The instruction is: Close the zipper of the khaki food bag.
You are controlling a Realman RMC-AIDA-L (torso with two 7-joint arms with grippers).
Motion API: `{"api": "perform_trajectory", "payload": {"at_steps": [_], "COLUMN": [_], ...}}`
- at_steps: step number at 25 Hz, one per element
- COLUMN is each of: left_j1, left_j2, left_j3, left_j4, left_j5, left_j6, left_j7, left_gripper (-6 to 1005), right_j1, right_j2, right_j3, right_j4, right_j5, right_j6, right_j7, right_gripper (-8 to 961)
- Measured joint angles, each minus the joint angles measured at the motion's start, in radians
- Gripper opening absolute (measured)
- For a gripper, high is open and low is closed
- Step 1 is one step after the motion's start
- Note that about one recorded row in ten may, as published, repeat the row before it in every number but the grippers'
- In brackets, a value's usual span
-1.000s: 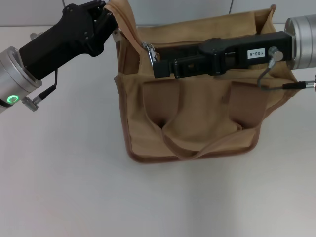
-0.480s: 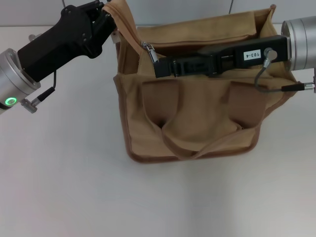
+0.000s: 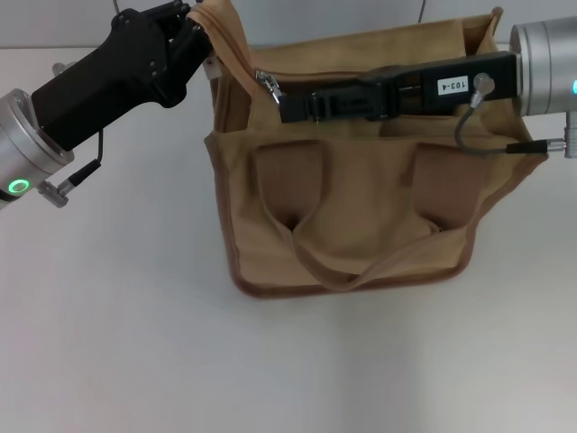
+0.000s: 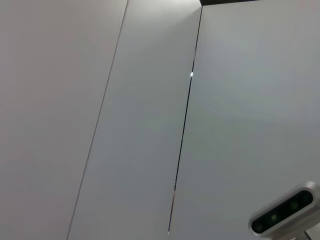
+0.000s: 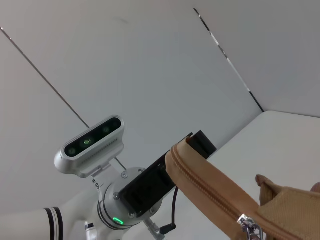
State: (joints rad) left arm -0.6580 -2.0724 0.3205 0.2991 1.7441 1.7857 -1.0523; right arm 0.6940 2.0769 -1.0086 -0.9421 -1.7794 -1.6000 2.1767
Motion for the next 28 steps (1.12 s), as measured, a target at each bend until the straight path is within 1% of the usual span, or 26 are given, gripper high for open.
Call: {"api": "perform_trajectory", "payload": {"at_steps": [4, 10, 12, 21, 24, 25, 26, 28], "left_j1": [0.0, -0.002, -0.002, -0.003, -0.002, -0.001, -0.001, -0.001], "left_j2": [0.0, 0.0, 0.0, 0.0, 0.0, 0.0, 0.0, 0.0], "left_j3": [0.0, 0.001, 0.001, 0.002, 0.001, 0.001, 0.001, 0.0], "left_j4": [0.0, 0.0, 0.0, 0.0, 0.0, 0.0, 0.0, 0.0], "left_j5": [0.0, 0.0, 0.0, 0.0, 0.0, 0.0, 0.0, 0.0], "left_j6": [0.003, 0.006, 0.007, 0.01, 0.012, 0.013, 0.013, 0.013], "left_j7": [0.0, -0.004, -0.007, -0.01, -0.011, -0.011, -0.011, -0.011], "left_gripper": [27, 27, 27, 28, 28, 28, 28, 28], "right_j1": [0.003, 0.005, 0.004, -0.011, -0.037, -0.06, -0.06, -0.082], "right_j2": [0.002, 0.005, 0.005, 0.006, 0.005, 0.005, 0.005, 0.005], "right_j3": [-0.008, -0.052, -0.059, -0.057, -0.05, -0.049, -0.049, -0.048], "right_j4": [0.0, -0.001, -0.001, -0.018, -0.047, -0.083, -0.083, -0.123], "right_j5": [0.0, 0.0, 0.005, 0.014, 0.015, 0.015, 0.015, 0.015], "right_j6": [0.002, 0.026, 0.024, -0.004, -0.007, -0.007, -0.007, -0.008], "right_j7": [0.0, 0.006, 0.009, 0.031, 0.04, 0.046, 0.046, 0.049], "right_gripper": [437, 429, 282, 287, 287, 287, 287, 286]}}
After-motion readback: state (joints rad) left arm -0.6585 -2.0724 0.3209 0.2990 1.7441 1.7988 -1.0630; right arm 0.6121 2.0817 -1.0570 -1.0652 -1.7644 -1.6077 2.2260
